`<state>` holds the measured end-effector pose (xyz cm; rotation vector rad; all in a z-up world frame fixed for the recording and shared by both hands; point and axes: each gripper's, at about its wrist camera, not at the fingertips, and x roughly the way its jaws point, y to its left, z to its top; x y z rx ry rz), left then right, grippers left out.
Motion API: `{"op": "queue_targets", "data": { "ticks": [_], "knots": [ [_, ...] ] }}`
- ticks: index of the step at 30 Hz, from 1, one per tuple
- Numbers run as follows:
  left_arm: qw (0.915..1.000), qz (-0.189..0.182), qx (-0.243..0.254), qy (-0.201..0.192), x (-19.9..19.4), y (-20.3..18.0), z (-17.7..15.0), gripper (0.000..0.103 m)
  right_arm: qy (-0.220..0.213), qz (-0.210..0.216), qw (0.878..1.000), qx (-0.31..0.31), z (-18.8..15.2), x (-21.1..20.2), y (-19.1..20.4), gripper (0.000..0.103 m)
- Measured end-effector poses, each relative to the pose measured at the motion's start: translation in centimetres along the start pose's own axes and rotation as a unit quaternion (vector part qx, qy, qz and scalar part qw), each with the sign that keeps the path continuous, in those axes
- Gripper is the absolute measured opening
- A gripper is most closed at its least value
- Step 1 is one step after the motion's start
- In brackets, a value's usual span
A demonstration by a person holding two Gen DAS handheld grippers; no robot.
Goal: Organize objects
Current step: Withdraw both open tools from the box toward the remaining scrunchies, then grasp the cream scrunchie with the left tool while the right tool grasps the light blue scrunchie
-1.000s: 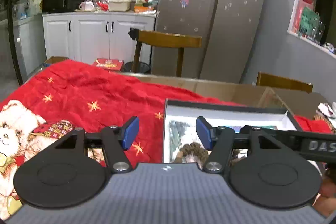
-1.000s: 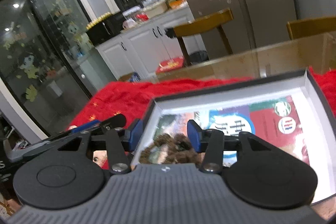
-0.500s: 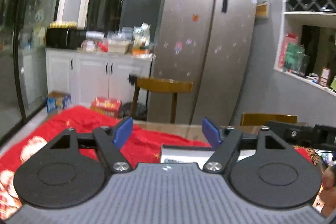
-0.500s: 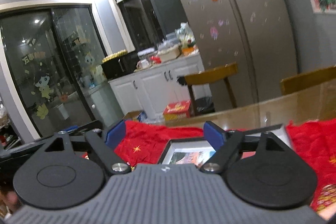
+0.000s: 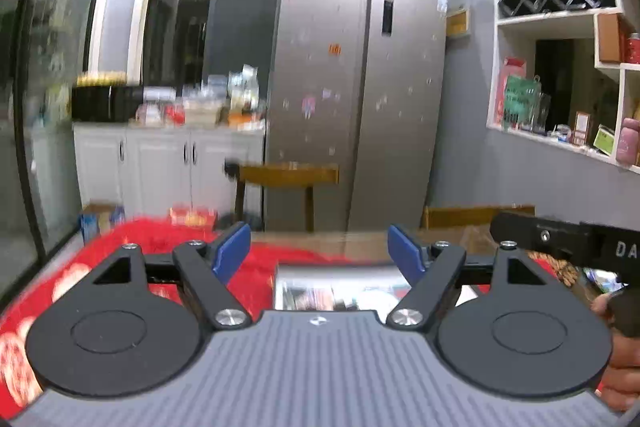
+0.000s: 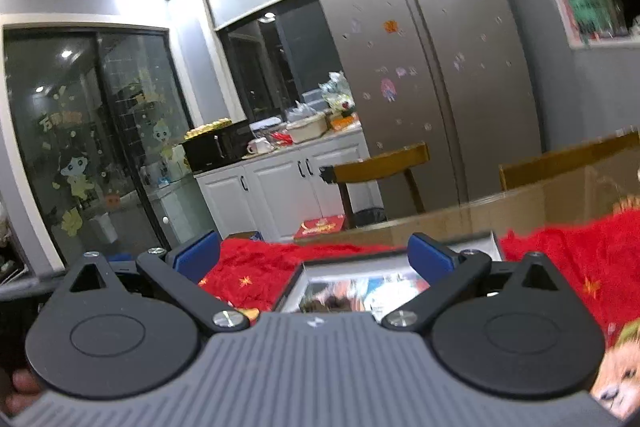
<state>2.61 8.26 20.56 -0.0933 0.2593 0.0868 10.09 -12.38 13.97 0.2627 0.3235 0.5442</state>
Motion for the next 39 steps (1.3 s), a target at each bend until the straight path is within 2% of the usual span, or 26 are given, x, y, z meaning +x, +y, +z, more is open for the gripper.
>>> {"op": "queue_targets", "data": {
  "ticks": [5, 8, 13, 16, 18, 20, 23, 27, 30, 39],
  "knots": [
    [0.9984, 0.009, 0.005, 0.055, 0.9, 0.0, -5.1, 0.080, 0.029, -0.024, 0.999, 0.037, -3.8, 1.3, -2.3, 0.103],
    [0.9953, -0.004, 0.033, 0.091, 2.4, -0.3, -8.8, 0.080, 0.063, -0.033, 0.997, 0.041, -6.0, 2.4, -3.3, 0.103],
    [0.9891, -0.015, 0.049, 0.138, 4.1, -1.2, -13.6, 0.080, 0.113, -0.057, 0.991, 0.040, -9.8, 3.2, -4.4, 0.103],
    [0.9849, 0.001, 0.053, 0.165, 5.2, -1.4, -15.9, 0.080, 0.146, -0.053, 0.987, 0.040, -11.5, 3.8, -4.6, 0.103],
    [0.9819, 0.010, 0.064, 0.178, 6.0, -1.6, -17.0, 0.080, 0.156, -0.053, 0.986, 0.016, -12.1, 4.2, -4.3, 0.103],
    [0.9778, 0.017, 0.068, 0.197, 6.8, -1.6, -17.4, 0.080, 0.164, -0.060, 0.985, -0.009, -12.7, 4.6, -4.0, 0.103],
    [0.9795, 0.012, 0.044, 0.196, 7.0, -0.9, -17.2, 0.080, 0.174, -0.067, 0.982, -0.021, -13.5, 4.9, -4.0, 0.101],
    [0.9797, 0.018, 0.052, 0.193, 6.8, -1.1, -17.2, 0.078, 0.174, -0.073, 0.981, -0.034, -13.9, 4.9, -3.8, 0.095],
    [0.9799, 0.015, 0.053, 0.192, 6.7, -1.1, -17.1, 0.074, 0.174, -0.073, 0.982, -0.029, -13.9, 4.9, -4.0, 0.094],
    [0.9796, 0.019, 0.053, 0.193, 6.8, -1.1, -17.1, 0.073, 0.171, -0.061, 0.983, -0.029, -13.6, 5.3, -4.4, 0.091]
  ]
}}
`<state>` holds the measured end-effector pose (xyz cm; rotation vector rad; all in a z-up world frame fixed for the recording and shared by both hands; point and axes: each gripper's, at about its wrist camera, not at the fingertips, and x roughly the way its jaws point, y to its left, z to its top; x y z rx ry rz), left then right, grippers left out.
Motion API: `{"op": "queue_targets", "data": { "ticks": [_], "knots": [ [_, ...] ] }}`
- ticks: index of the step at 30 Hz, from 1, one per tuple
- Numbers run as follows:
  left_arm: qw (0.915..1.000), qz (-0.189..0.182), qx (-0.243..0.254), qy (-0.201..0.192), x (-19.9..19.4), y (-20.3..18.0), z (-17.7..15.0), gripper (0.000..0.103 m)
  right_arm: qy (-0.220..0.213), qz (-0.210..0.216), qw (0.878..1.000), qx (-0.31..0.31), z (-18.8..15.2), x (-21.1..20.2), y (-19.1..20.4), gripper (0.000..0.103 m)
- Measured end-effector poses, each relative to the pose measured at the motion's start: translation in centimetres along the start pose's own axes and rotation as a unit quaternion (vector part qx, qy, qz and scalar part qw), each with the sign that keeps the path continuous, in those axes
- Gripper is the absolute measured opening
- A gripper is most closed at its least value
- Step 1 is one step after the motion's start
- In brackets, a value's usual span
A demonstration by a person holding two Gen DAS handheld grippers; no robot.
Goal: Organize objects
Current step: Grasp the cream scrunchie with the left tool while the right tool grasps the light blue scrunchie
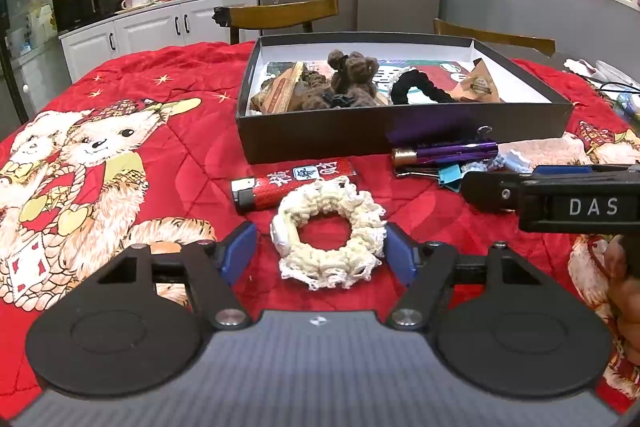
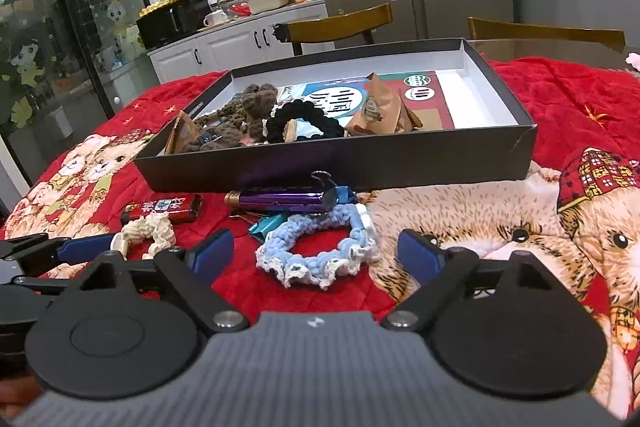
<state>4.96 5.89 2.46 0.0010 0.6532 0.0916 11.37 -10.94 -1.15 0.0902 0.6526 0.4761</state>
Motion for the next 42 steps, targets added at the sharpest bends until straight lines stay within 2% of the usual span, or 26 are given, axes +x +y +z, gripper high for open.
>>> {"op": "queue_targets", "data": {
  "ticks": [16, 28, 33, 35, 42],
  "knots": [
    [1.0000, 0.002, 0.002, -0.006, 0.19, -0.06, -0.02, 0.058, 0.001, -0.004, 1.000, -0.006, 0.21, 0.19, 0.12, 0.081],
    [1.0000, 0.007, 0.000, -0.007, 0.24, -0.07, -0.05, 0.056, -0.003, -0.023, 1.000, -0.005, 0.16, 0.14, 0.12, 0.074],
    [1.0000, 0.006, 0.000, -0.007, 0.24, -0.04, -0.05, 0.057, -0.005, -0.028, 1.000, -0.003, 0.11, 0.04, 0.10, 0.068],
    [0.9999, 0.007, 0.000, -0.007, 0.25, -0.06, -0.06, 0.056, -0.005, -0.022, 1.000, -0.008, 0.09, 0.01, 0.21, 0.059],
    [0.9999, 0.012, 0.000, -0.009, 0.16, -0.15, -0.09, 0.056, -0.004, -0.010, 1.000, -0.014, 0.15, -0.04, 0.34, 0.044]
  ]
}}
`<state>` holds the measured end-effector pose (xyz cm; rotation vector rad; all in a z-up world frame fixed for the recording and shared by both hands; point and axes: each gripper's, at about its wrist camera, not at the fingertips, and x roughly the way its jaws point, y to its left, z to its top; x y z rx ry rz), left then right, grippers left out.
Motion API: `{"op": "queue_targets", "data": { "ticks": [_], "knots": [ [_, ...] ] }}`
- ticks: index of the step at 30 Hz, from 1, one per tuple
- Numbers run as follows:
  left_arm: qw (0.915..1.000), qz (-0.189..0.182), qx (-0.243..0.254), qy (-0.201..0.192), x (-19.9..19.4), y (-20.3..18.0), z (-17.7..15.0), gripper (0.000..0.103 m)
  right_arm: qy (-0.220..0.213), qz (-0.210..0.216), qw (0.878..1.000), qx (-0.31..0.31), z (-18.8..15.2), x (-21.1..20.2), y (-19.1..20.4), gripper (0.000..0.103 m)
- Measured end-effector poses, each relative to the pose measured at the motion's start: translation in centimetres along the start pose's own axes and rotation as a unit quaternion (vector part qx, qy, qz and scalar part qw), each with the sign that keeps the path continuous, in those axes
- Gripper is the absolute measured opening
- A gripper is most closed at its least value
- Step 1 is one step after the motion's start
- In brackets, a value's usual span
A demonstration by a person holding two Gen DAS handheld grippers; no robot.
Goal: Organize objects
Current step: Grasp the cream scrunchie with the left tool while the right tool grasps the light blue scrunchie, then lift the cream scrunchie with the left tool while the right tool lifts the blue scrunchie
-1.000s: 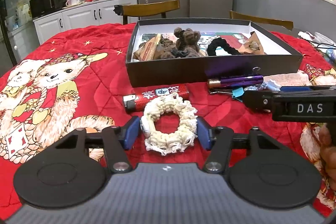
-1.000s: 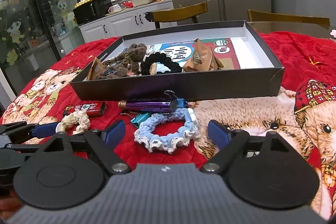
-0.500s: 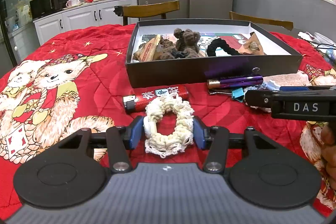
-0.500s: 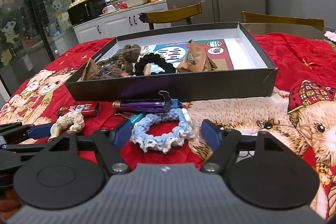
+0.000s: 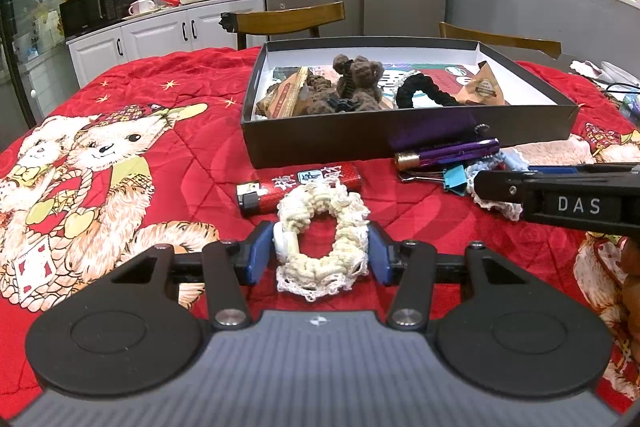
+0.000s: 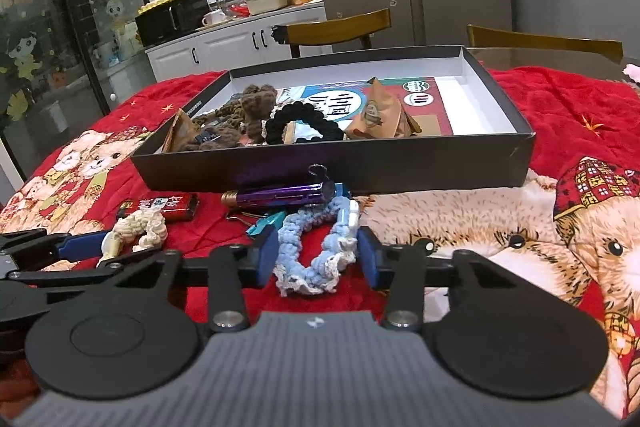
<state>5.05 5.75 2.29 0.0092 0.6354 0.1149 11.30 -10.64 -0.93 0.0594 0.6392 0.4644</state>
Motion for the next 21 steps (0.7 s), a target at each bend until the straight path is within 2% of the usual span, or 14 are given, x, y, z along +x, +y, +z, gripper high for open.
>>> {"op": "queue_targets", "data": {
  "ticks": [2, 10, 15, 21],
  "knots": [
    [1.0000, 0.005, 0.001, -0.002, -0.06, -0.12, -0.02, 0.056, 0.000, 0.004, 1.000, 0.001, 0.01, 0.01, -0.02, 0.038],
    [0.9999, 0.015, 0.002, -0.006, -0.10, -0.29, -0.02, 0.040, -0.004, 0.012, 1.000, -0.002, -0.10, -0.22, 0.26, 0.020],
    [0.9999, 0.013, -0.005, -0.007, -0.17, -0.10, -0.07, 0.037, -0.011, 0.011, 1.000, 0.001, -0.12, -0.49, 0.21, 0.016],
    [0.9999, 0.014, -0.004, -0.007, -0.20, -0.23, -0.10, 0.037, -0.008, 0.029, 0.999, 0.029, -0.01, -0.35, -0.64, 0.015]
  ]
}}
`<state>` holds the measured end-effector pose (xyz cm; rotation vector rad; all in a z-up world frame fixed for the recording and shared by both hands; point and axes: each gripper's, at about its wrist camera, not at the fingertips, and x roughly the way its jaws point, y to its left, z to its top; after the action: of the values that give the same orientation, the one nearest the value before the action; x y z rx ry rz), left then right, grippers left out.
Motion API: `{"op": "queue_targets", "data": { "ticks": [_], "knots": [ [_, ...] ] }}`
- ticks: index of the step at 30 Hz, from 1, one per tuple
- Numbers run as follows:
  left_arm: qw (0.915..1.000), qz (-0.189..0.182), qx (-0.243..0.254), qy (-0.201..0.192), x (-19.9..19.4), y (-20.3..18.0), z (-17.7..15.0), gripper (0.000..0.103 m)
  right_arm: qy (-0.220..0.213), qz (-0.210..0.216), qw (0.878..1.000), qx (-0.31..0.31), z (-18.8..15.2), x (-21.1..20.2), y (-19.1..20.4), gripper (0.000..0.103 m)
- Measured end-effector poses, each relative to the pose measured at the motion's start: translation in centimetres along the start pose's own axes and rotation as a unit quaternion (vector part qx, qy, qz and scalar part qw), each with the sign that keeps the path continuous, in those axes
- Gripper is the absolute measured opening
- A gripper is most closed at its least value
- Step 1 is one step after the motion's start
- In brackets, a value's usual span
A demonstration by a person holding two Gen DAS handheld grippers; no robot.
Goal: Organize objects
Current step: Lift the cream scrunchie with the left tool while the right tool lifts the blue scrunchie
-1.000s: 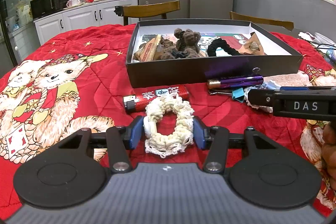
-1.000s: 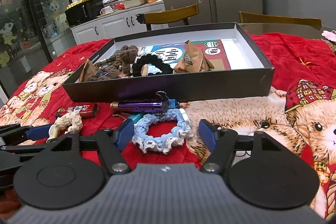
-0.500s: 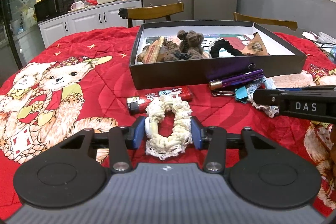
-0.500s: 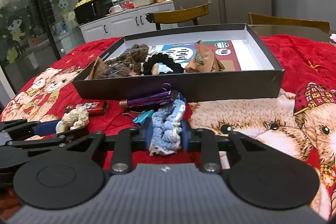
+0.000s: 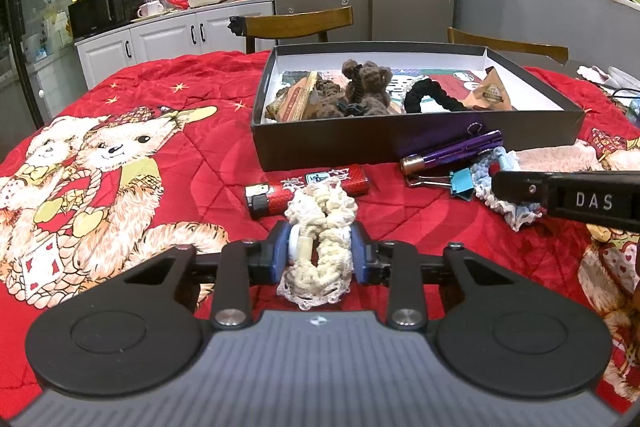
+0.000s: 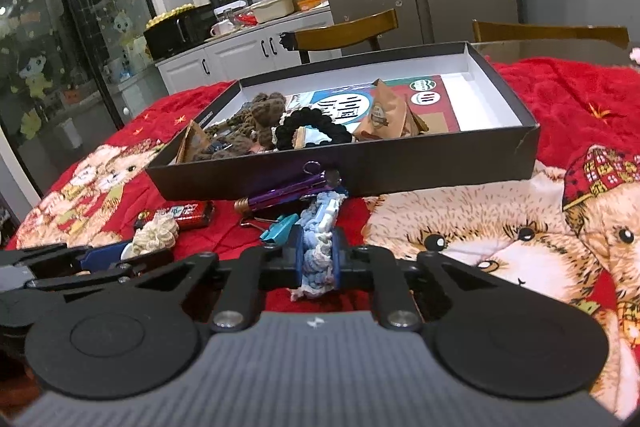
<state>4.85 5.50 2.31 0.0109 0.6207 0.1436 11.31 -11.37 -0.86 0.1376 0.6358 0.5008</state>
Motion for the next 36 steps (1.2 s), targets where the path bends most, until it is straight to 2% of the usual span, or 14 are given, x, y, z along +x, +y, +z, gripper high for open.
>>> {"op": "queue_targets", "data": {
  "ticks": [6, 20, 36],
  "knots": [
    [1.0000, 0.001, -0.002, 0.000, 0.0, 0.0, 0.0, 0.037, -0.006, -0.016, 1.000, 0.005, -0.1, -0.1, 0.1, 0.015],
    [1.0000, 0.006, -0.002, -0.001, -0.1, 0.1, 0.0, 0.038, -0.024, -0.023, 0.999, 0.017, -0.1, -0.7, -0.2, 0.014],
    [0.9997, 0.024, -0.002, -0.009, -0.4, 0.1, 0.1, 0.036, -0.075, 0.009, 0.997, 0.022, 0.7, -2.9, 0.2, 0.013]
  ]
}}
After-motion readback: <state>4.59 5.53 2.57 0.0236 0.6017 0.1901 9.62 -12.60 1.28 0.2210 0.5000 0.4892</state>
